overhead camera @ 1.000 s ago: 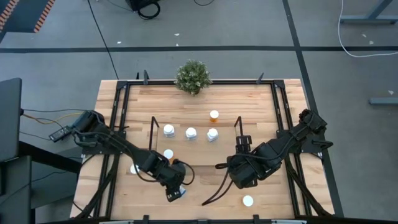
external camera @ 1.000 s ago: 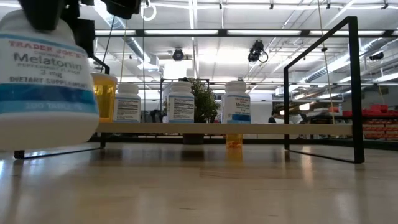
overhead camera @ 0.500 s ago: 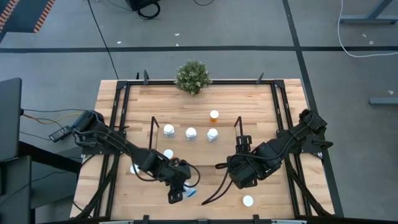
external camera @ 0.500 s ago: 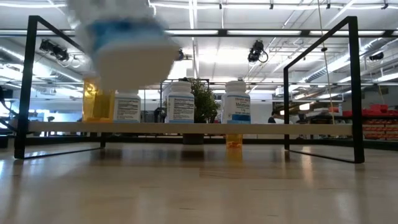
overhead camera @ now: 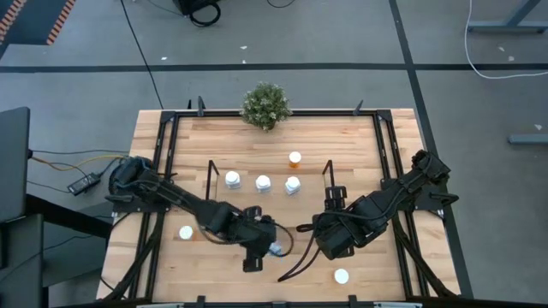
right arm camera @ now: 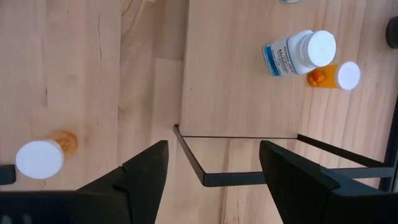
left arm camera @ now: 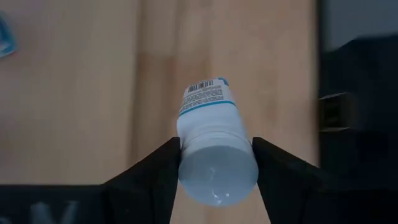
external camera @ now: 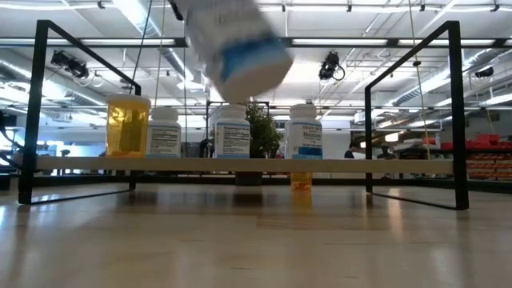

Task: Pick and place medicine bottles onto shelf by color
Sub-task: Put the white pill bottle on the shelf

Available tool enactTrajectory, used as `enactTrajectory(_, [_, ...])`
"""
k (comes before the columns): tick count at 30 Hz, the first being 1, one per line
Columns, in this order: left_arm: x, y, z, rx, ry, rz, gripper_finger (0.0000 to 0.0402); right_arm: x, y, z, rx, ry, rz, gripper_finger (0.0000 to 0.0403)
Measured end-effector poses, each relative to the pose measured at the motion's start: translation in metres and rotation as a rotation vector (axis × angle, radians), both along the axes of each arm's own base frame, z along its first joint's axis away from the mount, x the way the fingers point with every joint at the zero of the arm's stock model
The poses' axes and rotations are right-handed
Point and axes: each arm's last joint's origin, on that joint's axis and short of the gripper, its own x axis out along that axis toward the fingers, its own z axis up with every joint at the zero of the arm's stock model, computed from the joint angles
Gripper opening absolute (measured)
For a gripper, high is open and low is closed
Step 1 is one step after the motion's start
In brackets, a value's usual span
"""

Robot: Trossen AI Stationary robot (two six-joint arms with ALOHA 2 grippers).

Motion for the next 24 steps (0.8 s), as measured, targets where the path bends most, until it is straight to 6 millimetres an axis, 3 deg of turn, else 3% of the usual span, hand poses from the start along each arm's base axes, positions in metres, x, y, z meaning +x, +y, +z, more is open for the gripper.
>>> enactTrajectory(5, [0.024,0.017,0.002,0.073,0.119,0.029,0.0192,-0.001,0.002,0.0,0.007,-0.006,-0.021,0.0259])
enactTrajectory(10, [0.039,0.034,0.005,0.116,0.116,-0.012,0.0192,-0.009,0.013,0.0,0.011,-0.009,0.006,0.0259])
enactTrajectory(18, [0.042,0.071,-0.001,0.174,0.223,0.011,0.0192,-0.03,0.037,0.002,0.041,-0.026,0.028,0.0259])
enactTrajectory(24, [0.045,0.088,-0.013,0.184,0.309,0.037,0.0193,-0.038,0.045,0.003,0.04,-0.052,0.019,0.0259])
